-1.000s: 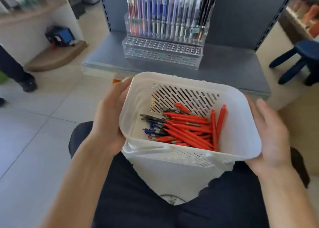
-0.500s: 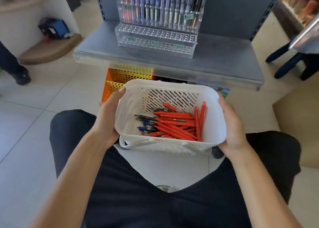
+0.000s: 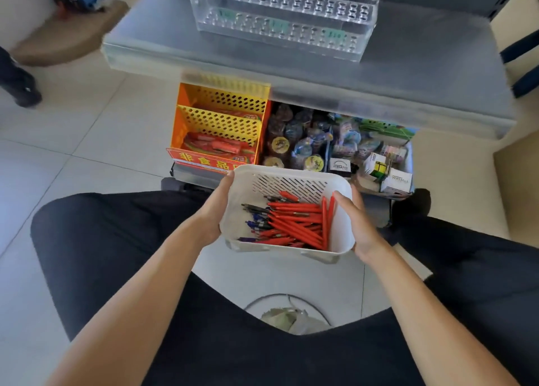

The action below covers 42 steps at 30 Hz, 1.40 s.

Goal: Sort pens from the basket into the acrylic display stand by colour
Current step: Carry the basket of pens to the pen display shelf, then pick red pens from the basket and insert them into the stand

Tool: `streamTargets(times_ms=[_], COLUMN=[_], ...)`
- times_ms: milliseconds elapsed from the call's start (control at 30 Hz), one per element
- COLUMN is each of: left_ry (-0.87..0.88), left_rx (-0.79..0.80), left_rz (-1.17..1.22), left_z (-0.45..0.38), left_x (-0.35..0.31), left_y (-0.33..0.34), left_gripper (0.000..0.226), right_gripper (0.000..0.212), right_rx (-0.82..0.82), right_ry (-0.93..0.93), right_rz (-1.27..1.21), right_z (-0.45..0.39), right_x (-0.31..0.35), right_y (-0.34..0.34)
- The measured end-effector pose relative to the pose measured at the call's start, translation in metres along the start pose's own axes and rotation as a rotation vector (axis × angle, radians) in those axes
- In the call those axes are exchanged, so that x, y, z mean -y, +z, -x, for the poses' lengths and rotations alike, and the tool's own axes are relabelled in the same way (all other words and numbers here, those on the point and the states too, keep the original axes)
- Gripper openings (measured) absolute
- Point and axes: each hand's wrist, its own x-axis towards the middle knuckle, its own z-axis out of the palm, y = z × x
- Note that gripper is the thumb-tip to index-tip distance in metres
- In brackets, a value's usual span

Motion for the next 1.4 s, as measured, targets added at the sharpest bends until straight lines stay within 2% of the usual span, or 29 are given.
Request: streamTargets(times_ms=[100,233,367,700,833,900,1033,1167,1300,1400], left_ry=[-0.088,-0.172,-0.209,-0.254,-0.289,-0.278,-0.251,-0.219,-0.187,-0.145], left_rx=[-0.032,0.004,-0.045,-0.104,-0.137,-0.146,-0.182,-0.199,-0.207,-0.224], left_rz=[-0.010,-0.052,-0.054,-0.177,-0.244,-0.245,-0.223,-0.242,-0.309,-0.357], left_z=[-0.026,-0.053,-0.075,-0.103,-0.100,-0.097,-0.088,-0.082,-0.082,-0.082], left_x=[0.017,0.038,0.047,0.063,0.076,0.081,0.083,0.084,0.082,0.073], left_y=[-0.010,-0.013,-0.017,-0.024,-0.014,-0.014,-0.014,-0.011,-0.004,0.003], left_gripper=[0.075,0.075,0.071,0.069,0.061,0.061,0.053,0.055,0.067,0.077], right_gripper=[0.040,0.039,0.068,0.091,0.083,0.086,0.053,0.036,0.041,0.044], right_rx=[-0.020,-0.077,-0.049,-0.027,-0.016,0.000,0.018,0.010,0.008,-0.004], right_ry=[0.042,0.112,0.219,0.311,0.315,0.324,0.316,0.307,0.352,0.358], right_rz=[0.020,0.109,0.181,0.098,0.209,0.235,0.245,0.333,0.550,0.621], right_z=[-0.019,-0.036,-0.054,-0.068,-0.066,-0.066,-0.067,-0.062,-0.048,-0.039], right_x=[-0.026,-0.048,-0.070,-0.103,-0.116,-0.119,-0.123,-0.119,-0.105,-0.092], right_y=[0.000,-0.004,-0.007,-0.001,0.002,-0.001,-0.003,-0.002,-0.005,-0.001])
